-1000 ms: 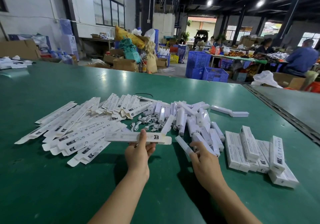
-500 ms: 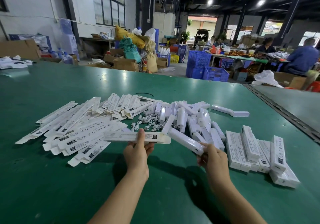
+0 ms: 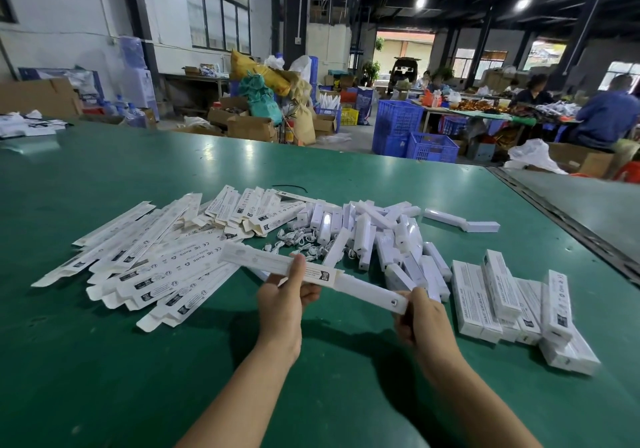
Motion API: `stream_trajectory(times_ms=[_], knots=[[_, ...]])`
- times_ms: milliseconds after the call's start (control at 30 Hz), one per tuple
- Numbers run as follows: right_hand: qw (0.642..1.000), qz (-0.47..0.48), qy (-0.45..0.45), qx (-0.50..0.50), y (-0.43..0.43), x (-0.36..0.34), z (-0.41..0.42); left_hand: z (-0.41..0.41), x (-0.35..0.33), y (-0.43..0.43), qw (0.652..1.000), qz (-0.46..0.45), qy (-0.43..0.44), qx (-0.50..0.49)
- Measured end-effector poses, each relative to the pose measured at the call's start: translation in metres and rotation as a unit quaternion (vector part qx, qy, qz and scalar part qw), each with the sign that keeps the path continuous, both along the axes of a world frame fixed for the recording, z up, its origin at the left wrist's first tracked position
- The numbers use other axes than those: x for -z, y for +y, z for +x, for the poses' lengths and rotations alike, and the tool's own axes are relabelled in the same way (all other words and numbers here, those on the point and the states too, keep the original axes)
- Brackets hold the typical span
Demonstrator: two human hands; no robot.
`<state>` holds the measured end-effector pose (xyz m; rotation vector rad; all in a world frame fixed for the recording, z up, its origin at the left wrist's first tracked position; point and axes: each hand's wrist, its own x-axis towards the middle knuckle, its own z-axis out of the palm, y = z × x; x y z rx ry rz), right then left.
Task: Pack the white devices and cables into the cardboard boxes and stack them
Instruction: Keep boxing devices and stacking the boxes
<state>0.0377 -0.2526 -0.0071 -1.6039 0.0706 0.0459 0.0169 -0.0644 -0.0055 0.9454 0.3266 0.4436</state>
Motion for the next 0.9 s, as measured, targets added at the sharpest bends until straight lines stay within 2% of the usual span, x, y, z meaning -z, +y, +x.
stream_trajectory(times_ms=[167, 433, 533, 667, 800, 900], knots=[[0.997, 0.069, 0.025, -0.032, 0.003, -0.001, -0.003, -0.004, -0.001, -0.003, 0.999, -0.007, -0.015, 0.034], [0.999, 0.041, -0.033, 0.002, 0.002, -0.003, -0.005, -0.004, 0.001, -0.007, 0.997, 0.033, -0.004, 0.065], [0.999, 0.035, -0.031, -0.016, 0.005, -0.003, -0.008, -0.004, 0.005, -0.014, 0.995, 0.043, -0.011, 0.085], [0.995, 0.092, -0.022, -0.029, 0.016, -0.001, -0.014, -0.003, 0.008, -0.020, 0.995, 0.049, -0.003, 0.086], [0.997, 0.069, -0.034, -0.021, 0.022, 0.001, -0.017, -0.003, 0.010, -0.024, 0.996, 0.058, 0.003, 0.073], [0.994, 0.075, -0.034, -0.071, 0.021, -0.003, -0.021, 0.000, 0.012, -0.026, 0.995, 0.061, 0.011, 0.075]])
